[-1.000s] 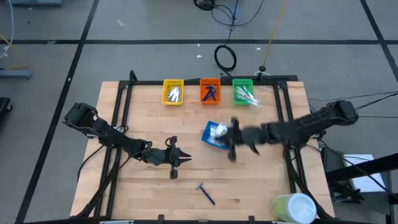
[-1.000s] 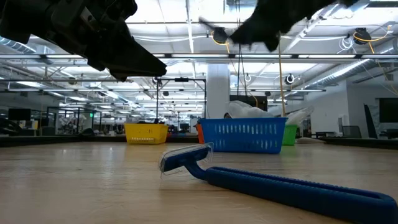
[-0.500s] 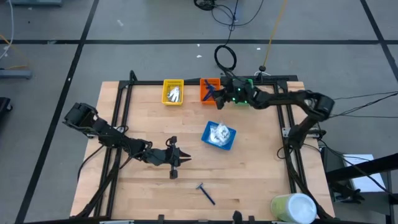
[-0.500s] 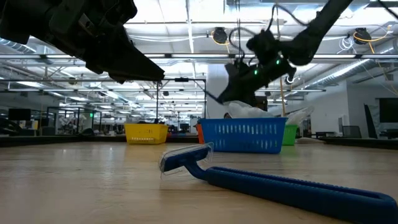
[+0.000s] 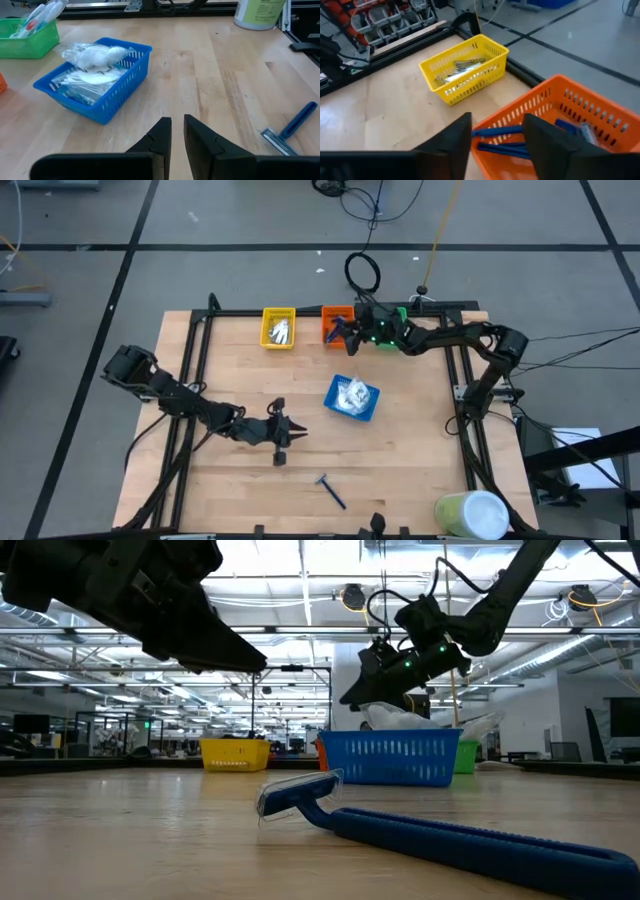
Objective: Pick & Place Travel size toiletries
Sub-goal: Put the blue razor into the orange basket
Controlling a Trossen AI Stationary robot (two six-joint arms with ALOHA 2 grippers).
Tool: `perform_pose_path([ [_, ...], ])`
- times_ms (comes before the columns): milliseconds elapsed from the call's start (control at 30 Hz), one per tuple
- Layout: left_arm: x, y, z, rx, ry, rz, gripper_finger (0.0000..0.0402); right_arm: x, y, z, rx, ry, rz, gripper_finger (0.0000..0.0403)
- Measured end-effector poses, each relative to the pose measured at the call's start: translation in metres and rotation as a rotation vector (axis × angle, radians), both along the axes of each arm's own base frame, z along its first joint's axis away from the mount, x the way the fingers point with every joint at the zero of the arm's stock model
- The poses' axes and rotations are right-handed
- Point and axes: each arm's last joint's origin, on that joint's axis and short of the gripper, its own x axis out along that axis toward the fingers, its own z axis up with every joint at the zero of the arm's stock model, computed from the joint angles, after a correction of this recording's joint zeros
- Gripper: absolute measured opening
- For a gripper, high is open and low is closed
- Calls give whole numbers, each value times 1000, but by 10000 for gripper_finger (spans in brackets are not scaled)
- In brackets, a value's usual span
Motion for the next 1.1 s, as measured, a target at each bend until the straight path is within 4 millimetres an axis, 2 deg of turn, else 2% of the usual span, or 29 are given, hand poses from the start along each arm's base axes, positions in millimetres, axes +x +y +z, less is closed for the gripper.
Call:
perform_pose_path([
  [133,1,2,0,-1,0,9,51,3,11,9,-79,3,100,205],
  [233,1,4,0,-2,0,15,51,9,37,33,-206,-27,209,220],
  [300,1,4,0,-2,0,15,51,11,62,48,-263,-18,295,222],
  [367,1,4,-1,5,7,14,51,11,95,63,-300,-33,396,222],
  [467,1,4,-2,14,17,16,51,8,159,82,-323,-49,515,220],
  [600,1,5,-1,7,12,29,51,-3,248,88,-415,88,624,224],
  [700,1,5,-1,6,11,30,51,-7,303,93,-410,200,626,230],
  [800,1,5,-1,6,11,31,51,-3,345,82,-297,298,651,240],
  [900,2,7,-1,1,11,40,51,7,379,58,-230,382,660,253],
  [1000,3,10,-1,-19,9,62,51,18,405,33,-237,431,699,263],
  [1100,4,13,-2,-35,11,81,51,30,423,11,-214,436,750,267],
])
